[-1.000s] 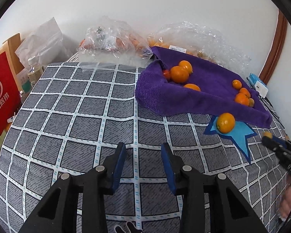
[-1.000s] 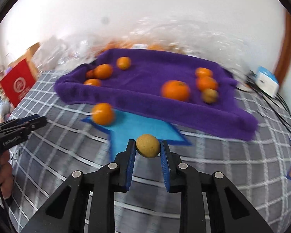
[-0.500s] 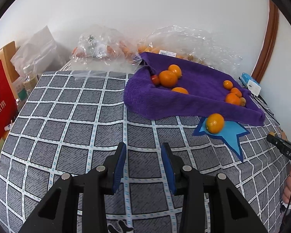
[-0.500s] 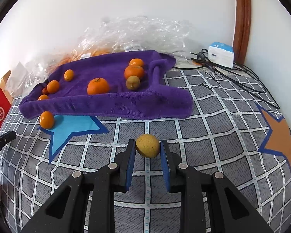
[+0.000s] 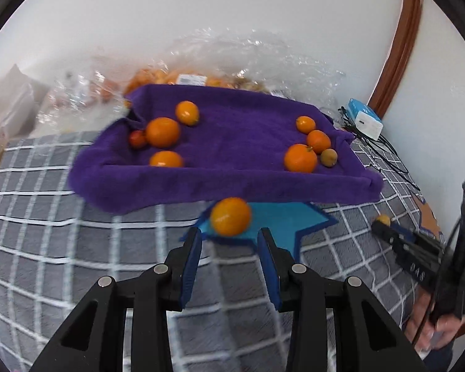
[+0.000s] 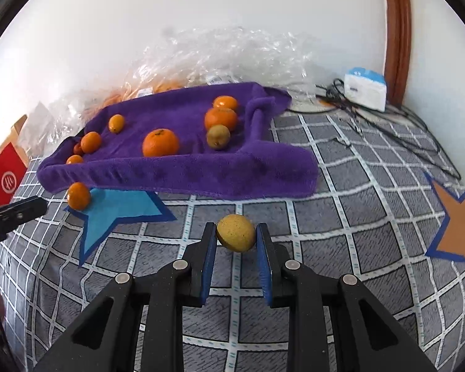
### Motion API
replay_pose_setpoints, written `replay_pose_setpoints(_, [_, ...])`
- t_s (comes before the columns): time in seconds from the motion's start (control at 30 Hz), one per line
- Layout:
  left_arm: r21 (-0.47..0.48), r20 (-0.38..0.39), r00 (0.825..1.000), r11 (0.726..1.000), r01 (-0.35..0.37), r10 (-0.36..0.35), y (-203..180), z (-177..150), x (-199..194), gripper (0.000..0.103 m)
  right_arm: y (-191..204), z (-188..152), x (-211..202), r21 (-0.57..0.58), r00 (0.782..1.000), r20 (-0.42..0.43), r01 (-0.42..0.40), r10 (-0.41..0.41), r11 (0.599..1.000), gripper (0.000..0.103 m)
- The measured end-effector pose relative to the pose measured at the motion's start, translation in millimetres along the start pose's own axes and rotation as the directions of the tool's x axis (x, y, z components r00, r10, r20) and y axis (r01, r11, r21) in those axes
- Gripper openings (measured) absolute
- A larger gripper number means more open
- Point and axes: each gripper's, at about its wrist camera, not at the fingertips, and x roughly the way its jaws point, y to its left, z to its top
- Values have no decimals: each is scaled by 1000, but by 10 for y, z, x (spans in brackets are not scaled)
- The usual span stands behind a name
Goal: Organize fruits
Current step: 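Grasp the large orange on the blue star mat with the left tool, then carry the orange in the left tool onto the towel while the right tool carries the yellow-green fruit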
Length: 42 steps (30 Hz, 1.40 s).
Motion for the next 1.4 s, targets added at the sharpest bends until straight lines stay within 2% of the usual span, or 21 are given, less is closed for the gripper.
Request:
replay_pose_setpoints(0.1, [-14,-10,1000,1000,-20,20,-92,37,188,35,40,4,33,-13,1000,-18,13,-13,1000,25])
replay_pose_setpoints(0.3, [5,0,996,996,-92,92,-135,52,381,35,88,0,48,-39,999,-29,-29,28,999,25])
replay_pose_setpoints(0.47, [-54,39,999,998,-14,16,2,33,346,33,76,-3,47,-32,998,-31,-49,48,998,25])
replay_pose_setpoints(0.67, [-82,110,994,996,24,-15,59,19,237,33,64,-4,46,-23,997,-28,-70,69,997,25])
replay_pose_setpoints(0.93, [-93,176,984,995,18,-1,94,30,120,33,58,-4,49,-25,997,-26,-74,74,997,25])
replay_pose_setpoints(1.07, [-117,178,984,993,18,3,134,42,114,33,39,-3,34,-9,996,-19,-93,93,996,25])
replay_pose_setpoints(1.17, [-127,166,986,991,50,-28,144,47,130,33,62,-4,32,-18,996,-21,-90,89,996,25])
replay_pose_setpoints(1.4, [-119,184,983,992,38,-16,123,27,107,33,77,-7,27,-22,994,-21,-106,105,994,25])
